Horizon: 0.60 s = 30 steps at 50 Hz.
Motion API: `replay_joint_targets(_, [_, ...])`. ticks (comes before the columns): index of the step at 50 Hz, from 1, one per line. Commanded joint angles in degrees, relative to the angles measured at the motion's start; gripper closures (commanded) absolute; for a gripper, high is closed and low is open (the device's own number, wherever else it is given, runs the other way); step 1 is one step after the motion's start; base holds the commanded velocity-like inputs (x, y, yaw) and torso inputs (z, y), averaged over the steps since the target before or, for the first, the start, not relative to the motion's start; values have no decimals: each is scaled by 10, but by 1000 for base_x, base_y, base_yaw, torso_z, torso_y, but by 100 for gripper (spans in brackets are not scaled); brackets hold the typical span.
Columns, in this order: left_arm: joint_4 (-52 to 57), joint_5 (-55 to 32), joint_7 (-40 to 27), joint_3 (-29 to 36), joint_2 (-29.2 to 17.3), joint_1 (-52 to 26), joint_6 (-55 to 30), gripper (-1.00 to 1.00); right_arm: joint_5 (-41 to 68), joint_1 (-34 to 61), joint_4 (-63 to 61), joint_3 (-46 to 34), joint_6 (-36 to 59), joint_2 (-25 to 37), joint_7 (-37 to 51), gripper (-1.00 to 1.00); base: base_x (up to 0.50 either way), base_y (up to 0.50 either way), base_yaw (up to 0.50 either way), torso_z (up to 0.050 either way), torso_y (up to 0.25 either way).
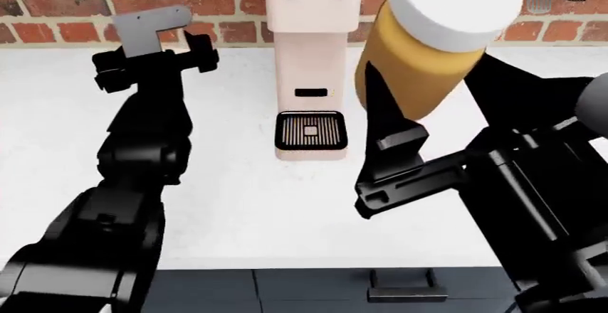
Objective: Pick the bar and peanut butter from the counter and place them in the cabinets closest to them.
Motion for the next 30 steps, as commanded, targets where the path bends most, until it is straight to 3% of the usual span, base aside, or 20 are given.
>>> replay_joint_targets(1, [-59, 118, 46, -126, 26, -11, 13, -100, 14, 58, -37, 33, -3, 40, 16, 100, 0, 0, 0, 0, 0])
replay_joint_targets(5, [-59, 126, 53, -146, 26, -12, 16, -100, 7, 109, -38, 2, -27, 55, 19, 100, 0, 0, 0, 0, 0])
replay_joint_targets(15, [-59, 139, 64, -169, 28, -12, 21, -100, 32, 338, -38, -174, -82, 60, 43, 100, 489, -5, 0, 0, 1])
replay_joint_targets(23, [-59, 140, 63, -183, 27, -12, 28, -100, 127, 434, -37, -144, -45, 52, 56, 100, 500, -5, 0, 0, 1])
replay_joint_targets(30, [-59, 145, 64, -185, 27, -12, 31, -100, 132, 422, -33, -124, -31, 53, 56, 100, 500, -5, 0, 0, 0])
